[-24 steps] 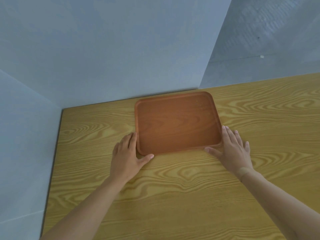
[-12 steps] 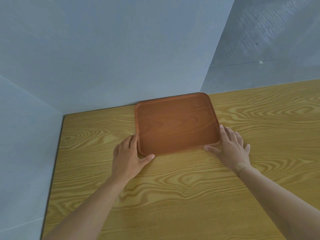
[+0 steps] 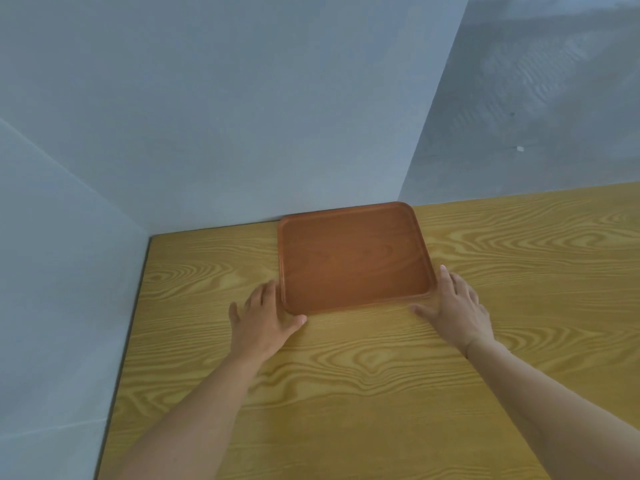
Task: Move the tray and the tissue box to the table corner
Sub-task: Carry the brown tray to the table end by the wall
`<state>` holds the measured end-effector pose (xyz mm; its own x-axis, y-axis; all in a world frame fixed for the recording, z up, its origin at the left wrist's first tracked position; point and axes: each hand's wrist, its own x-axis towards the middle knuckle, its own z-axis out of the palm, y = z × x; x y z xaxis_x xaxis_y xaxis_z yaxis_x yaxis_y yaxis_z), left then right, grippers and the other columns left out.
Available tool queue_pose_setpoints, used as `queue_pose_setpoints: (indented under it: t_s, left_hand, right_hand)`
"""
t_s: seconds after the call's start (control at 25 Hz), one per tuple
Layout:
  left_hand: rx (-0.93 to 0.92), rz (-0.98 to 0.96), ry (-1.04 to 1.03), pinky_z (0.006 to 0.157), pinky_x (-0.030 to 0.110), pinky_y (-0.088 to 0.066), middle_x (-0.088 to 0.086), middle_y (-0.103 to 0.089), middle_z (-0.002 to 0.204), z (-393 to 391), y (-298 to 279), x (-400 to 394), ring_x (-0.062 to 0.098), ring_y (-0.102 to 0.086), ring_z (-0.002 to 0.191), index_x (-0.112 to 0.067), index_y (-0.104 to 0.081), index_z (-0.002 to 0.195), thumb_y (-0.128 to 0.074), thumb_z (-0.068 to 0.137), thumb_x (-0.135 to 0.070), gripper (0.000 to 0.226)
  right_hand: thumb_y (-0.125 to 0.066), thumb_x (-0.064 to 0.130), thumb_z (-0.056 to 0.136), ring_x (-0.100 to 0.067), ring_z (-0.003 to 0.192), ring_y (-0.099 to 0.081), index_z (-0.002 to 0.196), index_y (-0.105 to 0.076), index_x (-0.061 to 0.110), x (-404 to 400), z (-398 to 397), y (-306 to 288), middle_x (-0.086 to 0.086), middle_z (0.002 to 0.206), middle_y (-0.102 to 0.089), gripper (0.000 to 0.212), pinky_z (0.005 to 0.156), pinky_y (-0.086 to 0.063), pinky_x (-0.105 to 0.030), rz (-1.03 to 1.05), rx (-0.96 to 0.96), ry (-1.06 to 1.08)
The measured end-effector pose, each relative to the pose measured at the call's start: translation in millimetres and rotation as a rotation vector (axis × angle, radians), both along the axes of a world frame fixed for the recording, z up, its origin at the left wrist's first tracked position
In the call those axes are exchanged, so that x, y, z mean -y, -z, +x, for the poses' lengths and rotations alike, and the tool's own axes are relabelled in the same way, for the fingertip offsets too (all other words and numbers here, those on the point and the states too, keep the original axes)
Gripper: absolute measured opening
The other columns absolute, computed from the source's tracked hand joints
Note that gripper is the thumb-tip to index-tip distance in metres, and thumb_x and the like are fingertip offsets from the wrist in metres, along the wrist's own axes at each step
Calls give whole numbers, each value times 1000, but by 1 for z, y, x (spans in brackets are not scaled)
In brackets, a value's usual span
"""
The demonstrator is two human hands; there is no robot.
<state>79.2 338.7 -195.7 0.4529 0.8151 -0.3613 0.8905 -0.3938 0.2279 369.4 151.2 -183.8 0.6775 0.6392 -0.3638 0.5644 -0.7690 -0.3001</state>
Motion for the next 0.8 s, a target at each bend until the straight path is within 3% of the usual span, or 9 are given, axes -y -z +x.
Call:
queue_pose_setpoints:
  t_s: [0.12, 0.24, 0.44, 0.64, 0.8]
  left_hand:
    - [-1, -113, -48, 118, 59, -17, 7, -24, 162, -5, -24, 12, 28, -27, 147, -29, -16, 155, -44, 77, -84, 99]
    - [13, -199, -31, 115, 56, -25, 5, -32, 159, -2, -60, 28, 28, -35, 142, -33, -27, 152, -47, 77, -83, 93]
    - [201, -373, 51, 112, 42, -30, -2, -34, 158, -6, -115, 51, 19, -33, 143, -32, -44, 145, -59, 74, -79, 86]
    - [286, -292, 252, 101, 34, -36, -15, -44, 148, -23, -146, 68, 7, -42, 132, -37, -51, 136, -46, 72, -87, 82]
    - [288, -253, 429, 99, 35, -41, -21, -50, 137, -27, -157, 91, 2, -48, 121, -40, -56, 129, -36, 66, -96, 86]
  right_hand:
    - [-55, 67, 86, -30, 149, -14, 155, -19, 25, 13, -8, -26, -7, 165, -16, 88, 113, -28, -57, -86, 10, -88]
    - [-51, 63, 91, -26, 144, -29, 149, -37, 31, 23, -15, -65, -1, 157, -36, 68, 109, -35, -51, -101, 9, -245]
    - [-48, 58, 94, -24, 130, -47, 143, -45, 34, 46, -46, -123, 3, 145, -52, 55, 99, -43, -42, -13, 44, -396]
    - [-47, 56, 96, -18, 123, -52, 137, -53, 32, 91, -84, -161, 8, 136, -58, 48, 96, -43, -36, 113, 130, -391]
    - [-47, 54, 97, -15, 119, -54, 133, -55, 34, 143, -116, -183, 10, 131, -61, 42, 91, -44, -32, 164, 155, -307]
